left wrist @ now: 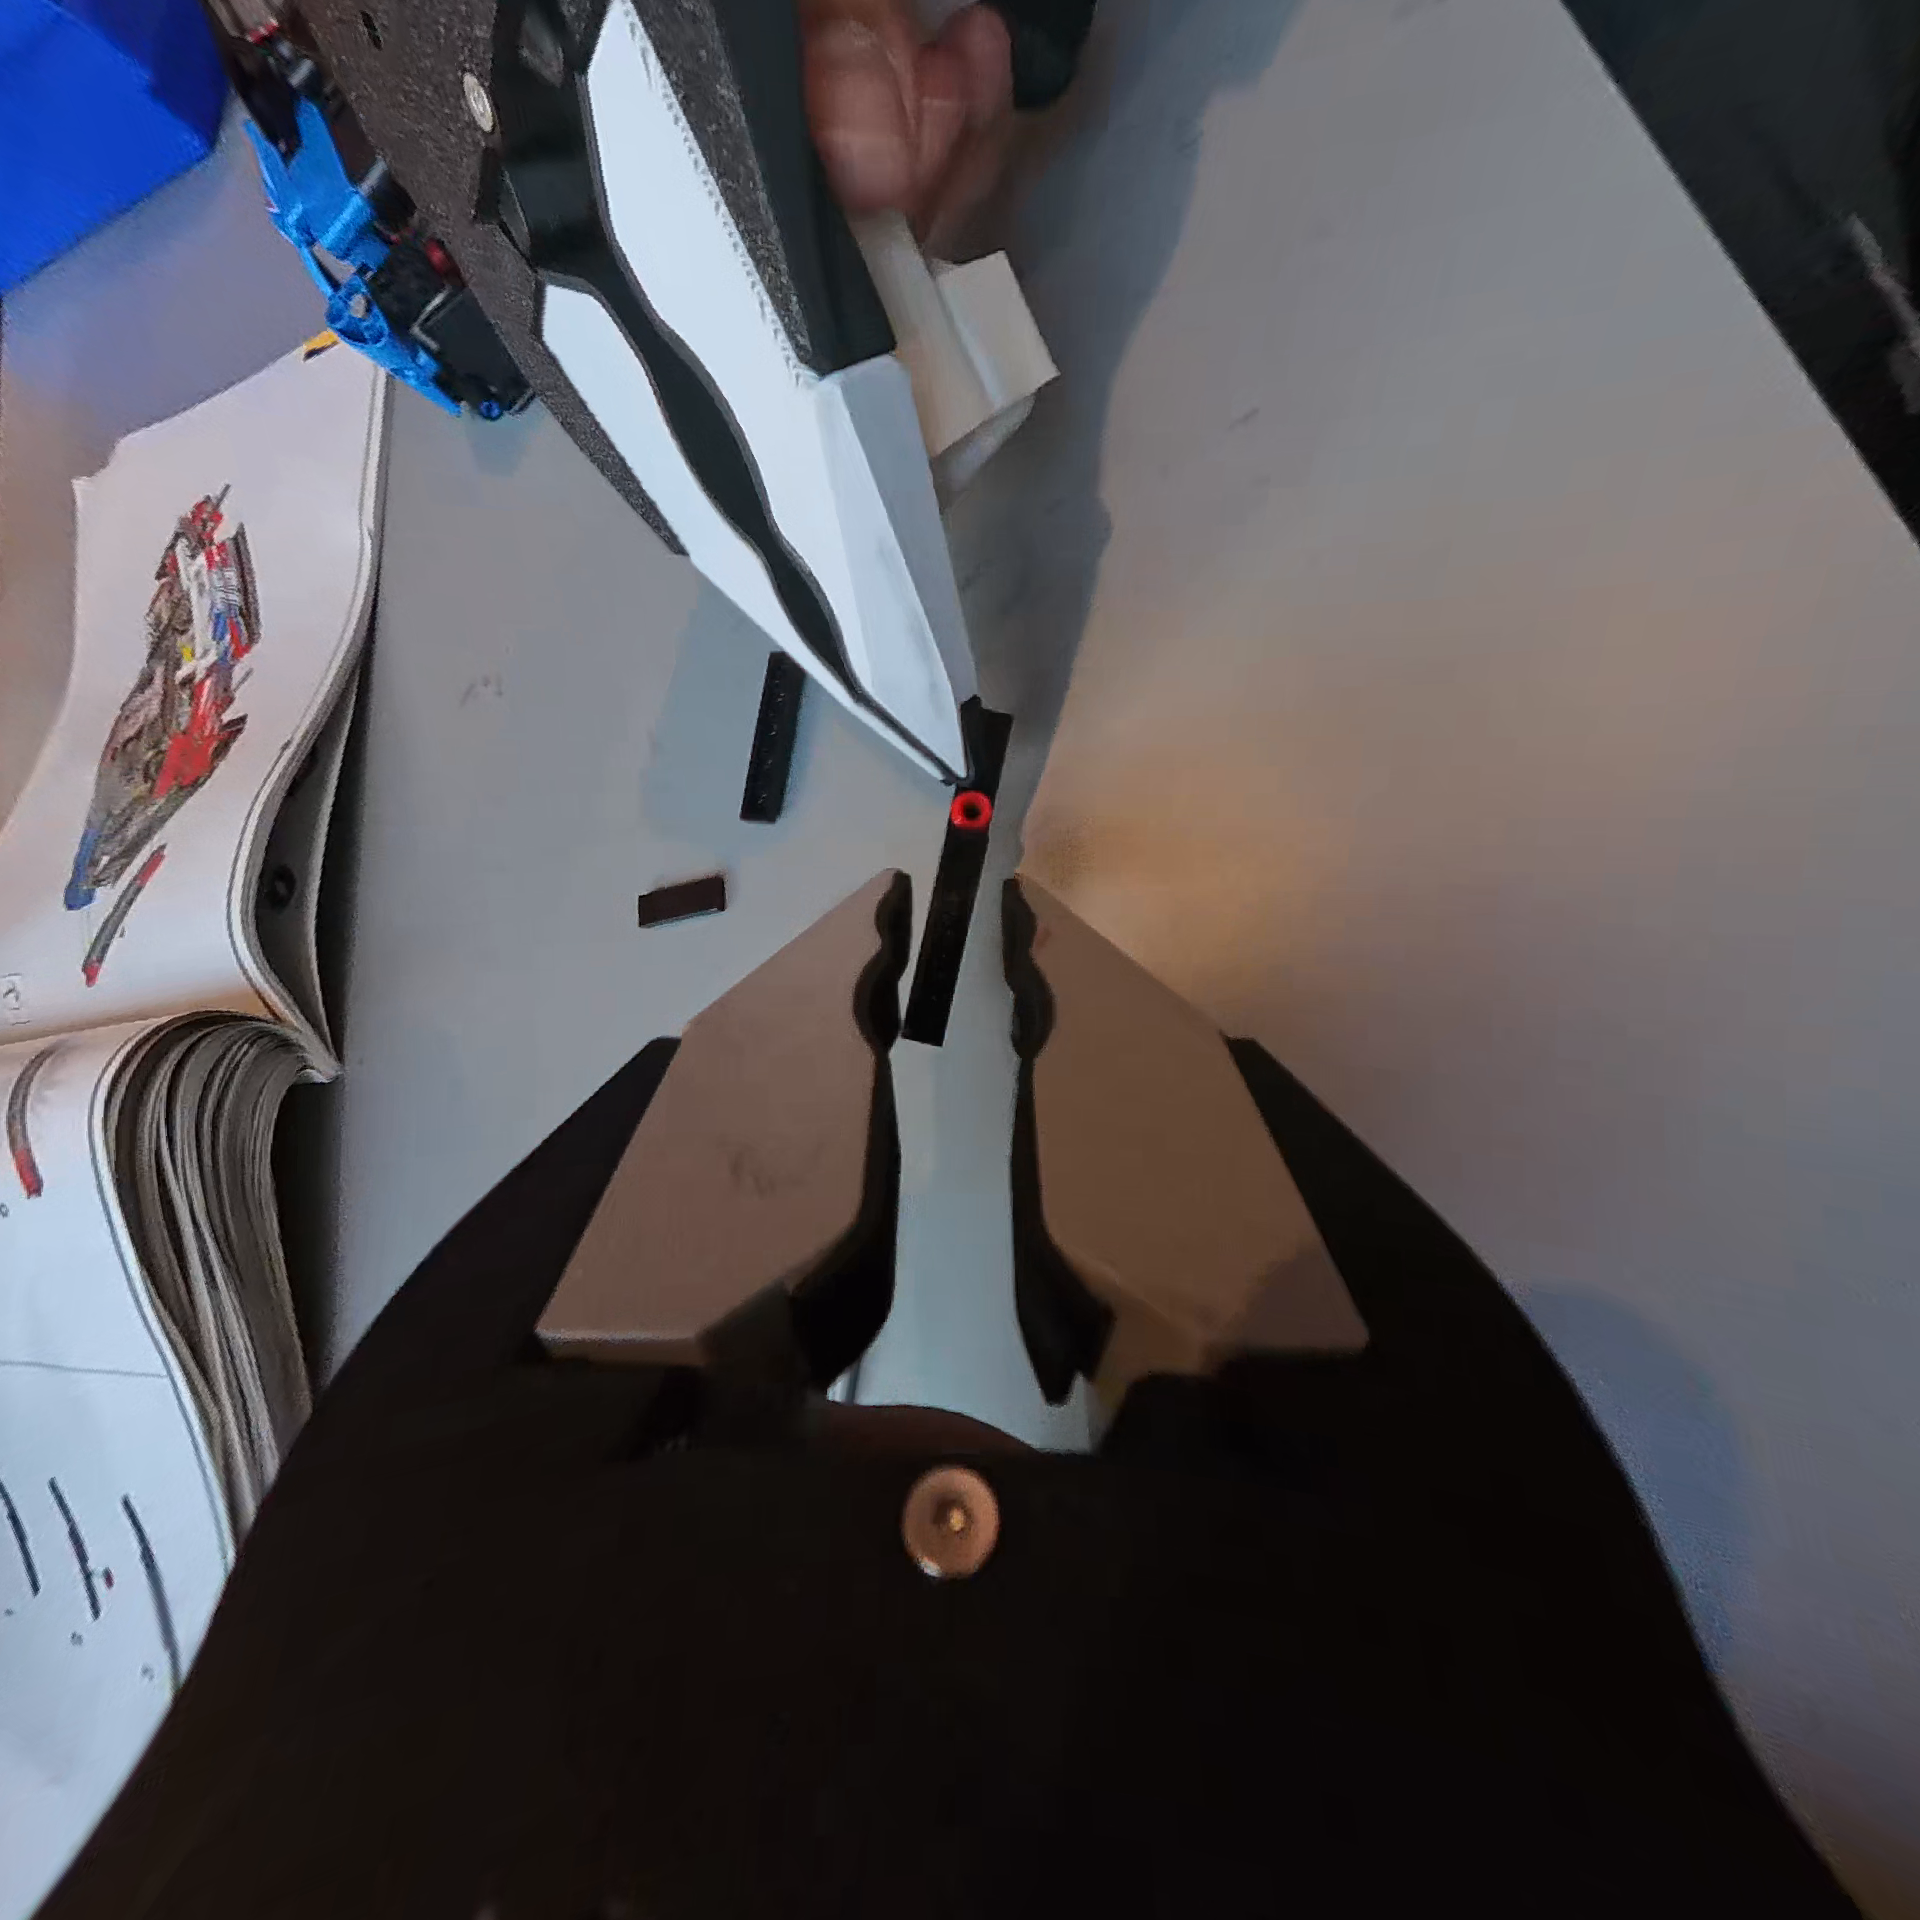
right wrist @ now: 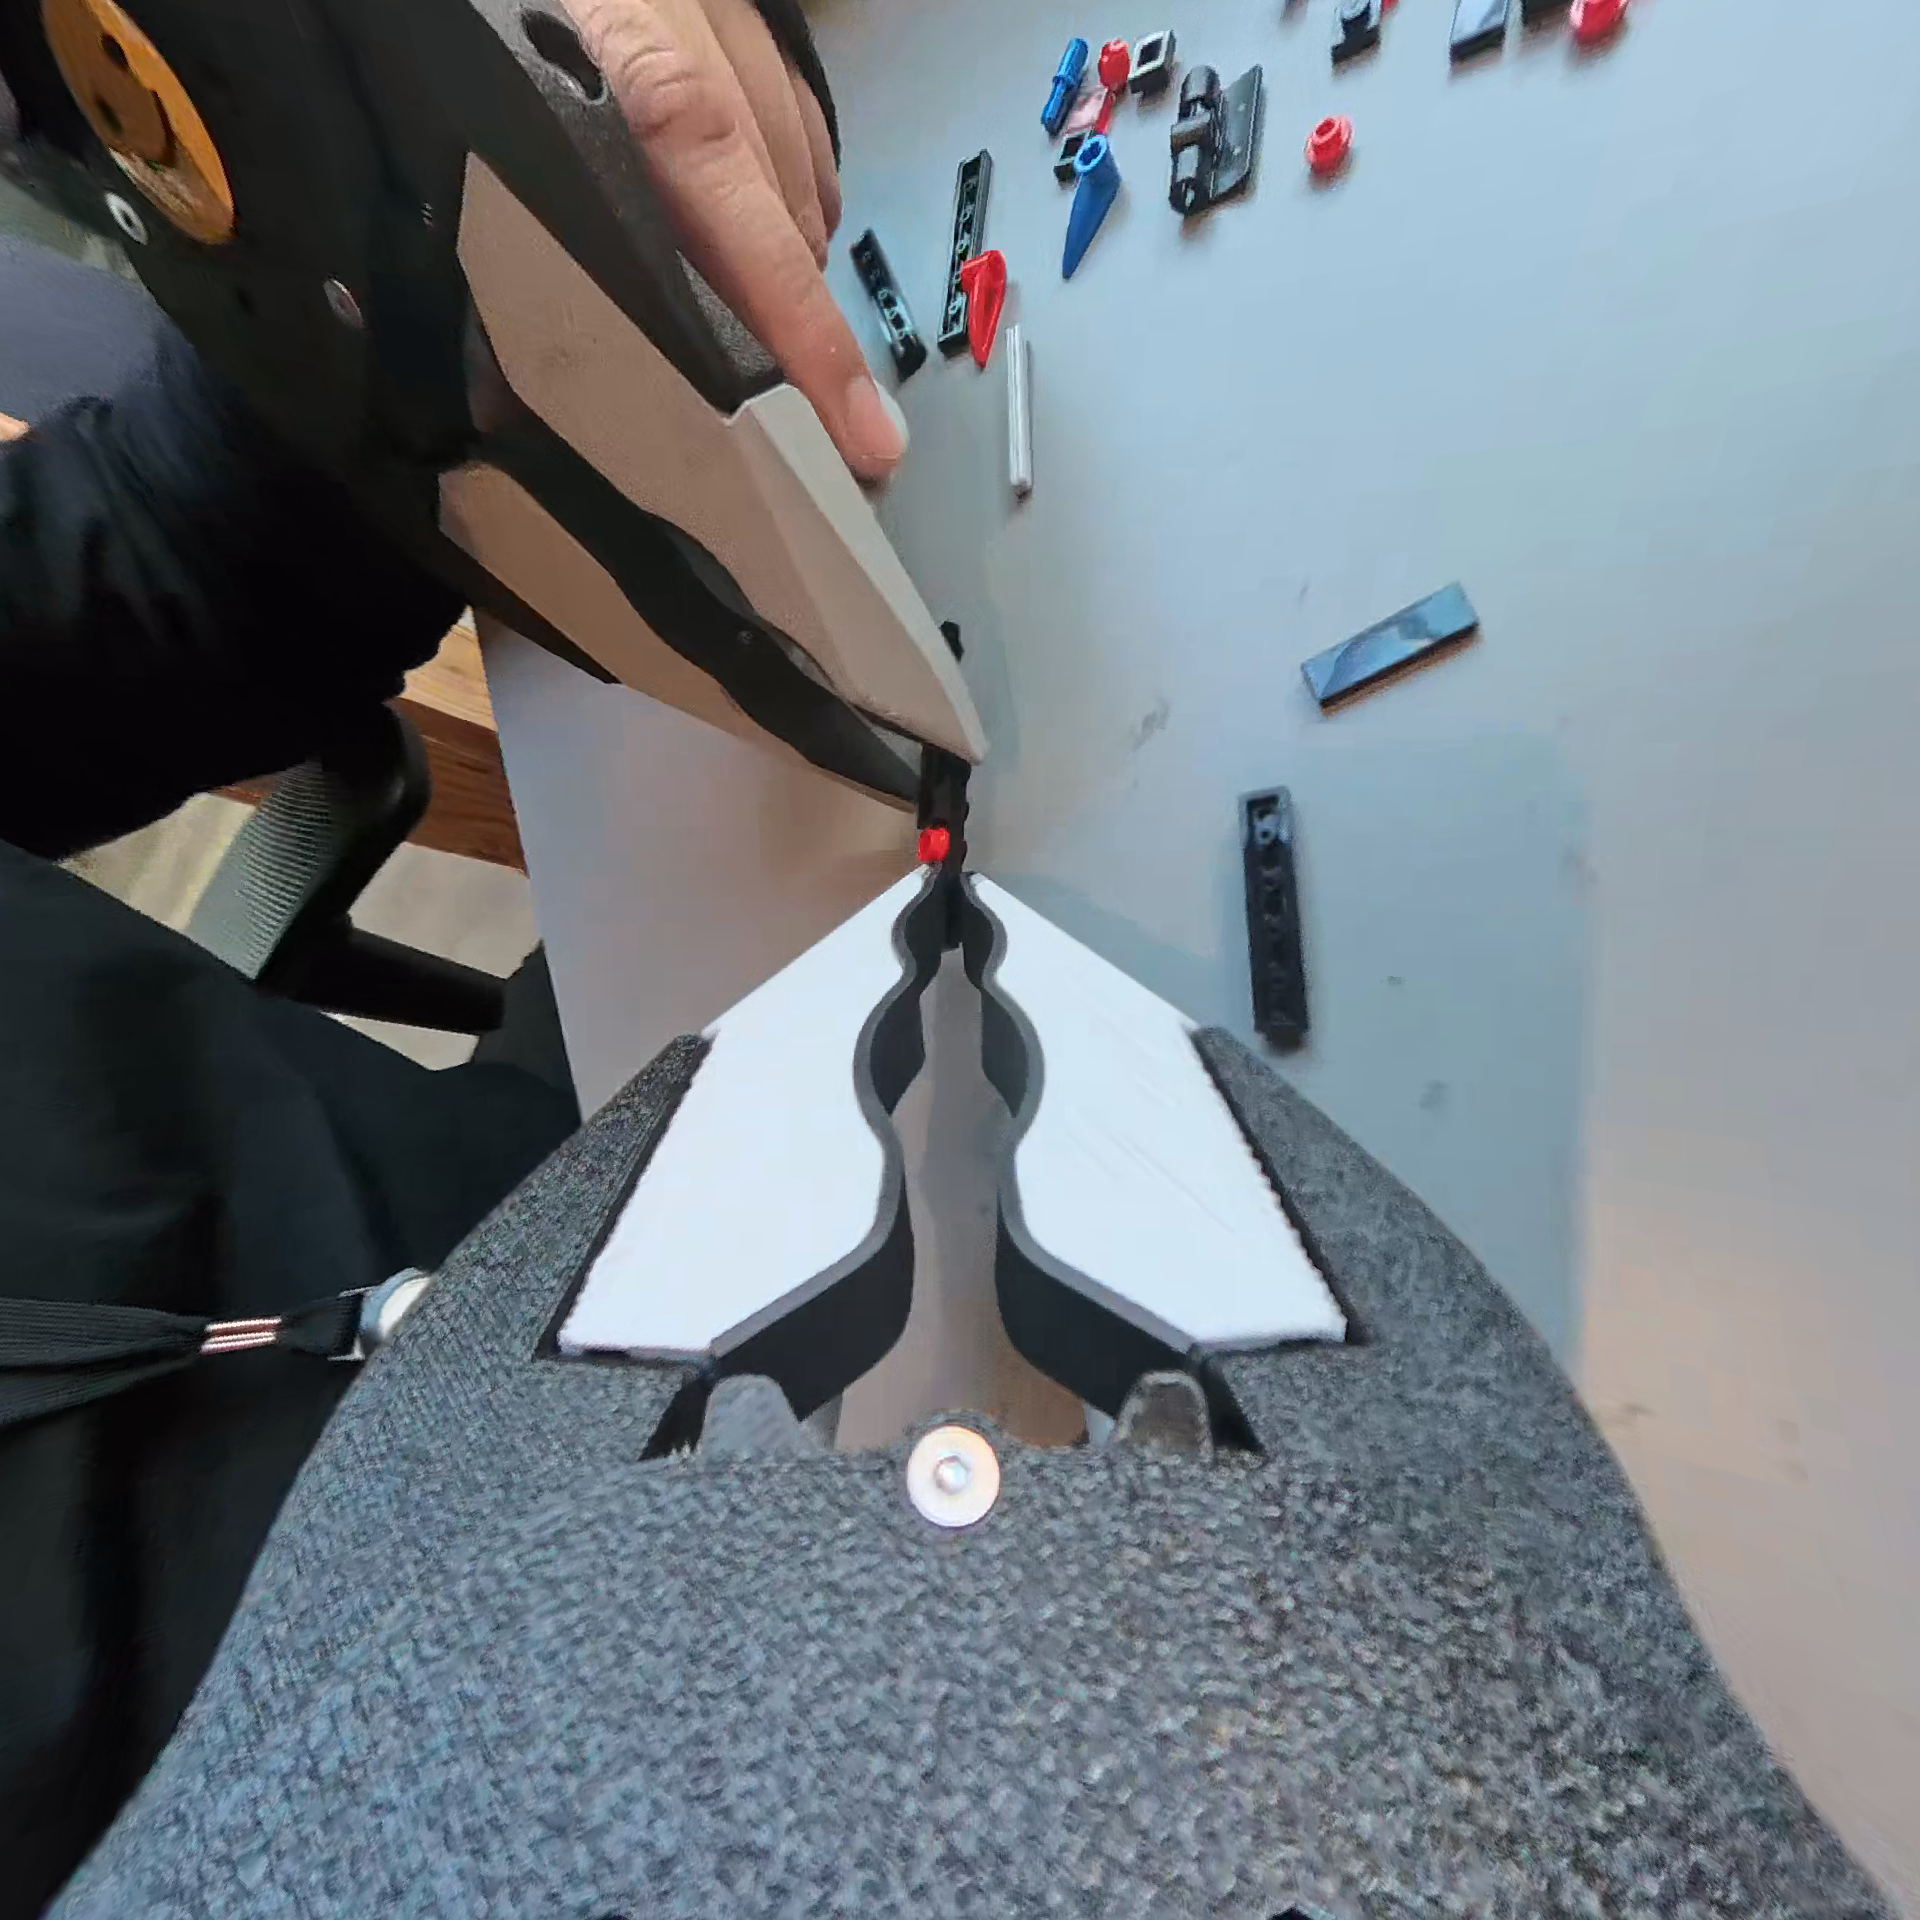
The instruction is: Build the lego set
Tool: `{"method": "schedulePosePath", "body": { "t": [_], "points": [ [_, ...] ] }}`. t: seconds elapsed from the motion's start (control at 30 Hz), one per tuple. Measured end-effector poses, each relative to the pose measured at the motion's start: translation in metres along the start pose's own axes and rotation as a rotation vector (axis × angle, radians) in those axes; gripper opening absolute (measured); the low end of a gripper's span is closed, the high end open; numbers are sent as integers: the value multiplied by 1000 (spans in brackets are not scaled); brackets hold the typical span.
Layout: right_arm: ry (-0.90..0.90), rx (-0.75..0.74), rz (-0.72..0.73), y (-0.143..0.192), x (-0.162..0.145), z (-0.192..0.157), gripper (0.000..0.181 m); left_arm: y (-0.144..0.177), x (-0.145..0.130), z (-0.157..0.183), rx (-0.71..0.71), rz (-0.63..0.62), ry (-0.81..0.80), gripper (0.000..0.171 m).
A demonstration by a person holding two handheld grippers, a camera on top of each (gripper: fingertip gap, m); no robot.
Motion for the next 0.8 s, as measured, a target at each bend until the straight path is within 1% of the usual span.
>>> {"method": "schedulePosePath", "body": {
  "t": [0.1, 0.23, 0.3, 0.47, 0.57, 0.63, 0.7, 0.77, 0.8],
  "points": [
    [-58, 38, 9, 0, -6, -2, 1, -3, -1, 4, -13, -8, -20, 16],
    [-123, 74, 23, -1, -10, -1, 1, -1, 5, 5, -7, 41, -47, 7],
    [-151, 93, 32, -1, -11, -1, 1, -1, 5, 6, -4, 45, -50, 6],
    [-156, 95, 33, -3, -12, 2, 1, -7, 3, 10, -27, 22, -56, 5],
    [-35, 10, 41, 3, -8, 0, 1, -5, 3, 8, -69, 5, 10, 4],
    [71, -98, 61, 11, -2, 1, 8, -4, 1, 7, -81, -10, 60, 5],
    [173, -233, 83, 21, 6, 6, 9, -4, 1, 5, -84, -20, 98, 5],
    [281, -373, 81, 26, 13, 14, 15, -5, 0, 3, -76, -35, 128, 5],
    [324, -415, 67, 27, 15, 17, 17, -5, 1, 2, -75, -36, 136, 5]
  ]
}}
Point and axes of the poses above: each gripper's, where its closed fingertips meet, y back along the fingers, x out of its top, z = x × y across the jaws, the point moved 7 cm from there along y, back along the fingers, and after that the axes turned 2 degrees about -x, right-handed, at the moved point
